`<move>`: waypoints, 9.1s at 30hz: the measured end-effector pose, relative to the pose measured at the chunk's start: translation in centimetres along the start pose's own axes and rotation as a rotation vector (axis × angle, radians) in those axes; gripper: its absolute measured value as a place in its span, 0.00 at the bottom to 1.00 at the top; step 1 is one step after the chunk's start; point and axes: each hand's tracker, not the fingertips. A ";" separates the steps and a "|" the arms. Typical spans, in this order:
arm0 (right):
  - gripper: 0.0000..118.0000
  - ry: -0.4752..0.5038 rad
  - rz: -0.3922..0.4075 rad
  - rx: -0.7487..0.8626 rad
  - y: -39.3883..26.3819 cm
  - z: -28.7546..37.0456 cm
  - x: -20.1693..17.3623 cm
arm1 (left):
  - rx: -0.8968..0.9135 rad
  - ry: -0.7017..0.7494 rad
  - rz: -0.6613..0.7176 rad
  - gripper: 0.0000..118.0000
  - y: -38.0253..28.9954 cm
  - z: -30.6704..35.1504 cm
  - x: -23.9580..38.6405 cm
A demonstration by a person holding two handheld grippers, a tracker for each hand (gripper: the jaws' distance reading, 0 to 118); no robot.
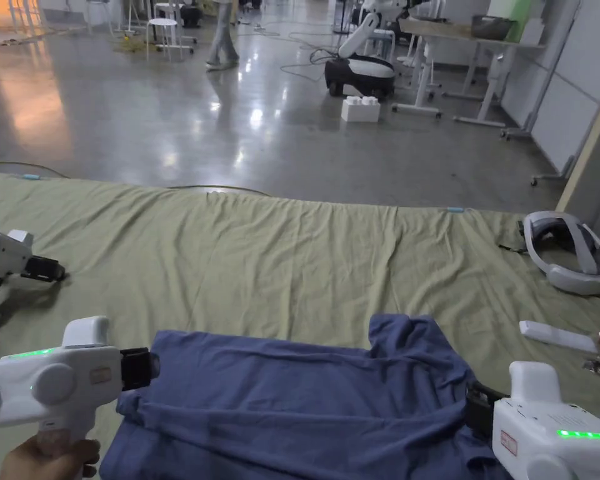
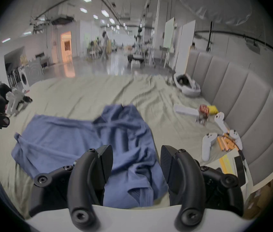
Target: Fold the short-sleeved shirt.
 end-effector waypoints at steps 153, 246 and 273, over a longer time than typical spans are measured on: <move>0.41 0.003 -0.037 0.465 -0.4 12.3 -8.3 | 0.570 0.158 -0.232 0.14 -5.2 14.9 8.1; 0.04 0.084 -0.086 -0.298 -0.2 -8.8 5.8 | -0.106 0.086 -0.114 0.05 -0.9 0.0 -2.5; 0.04 -0.011 0.101 -0.467 -15.0 7.5 5.4 | -0.287 0.053 -0.072 0.05 -17.1 9.9 -7.5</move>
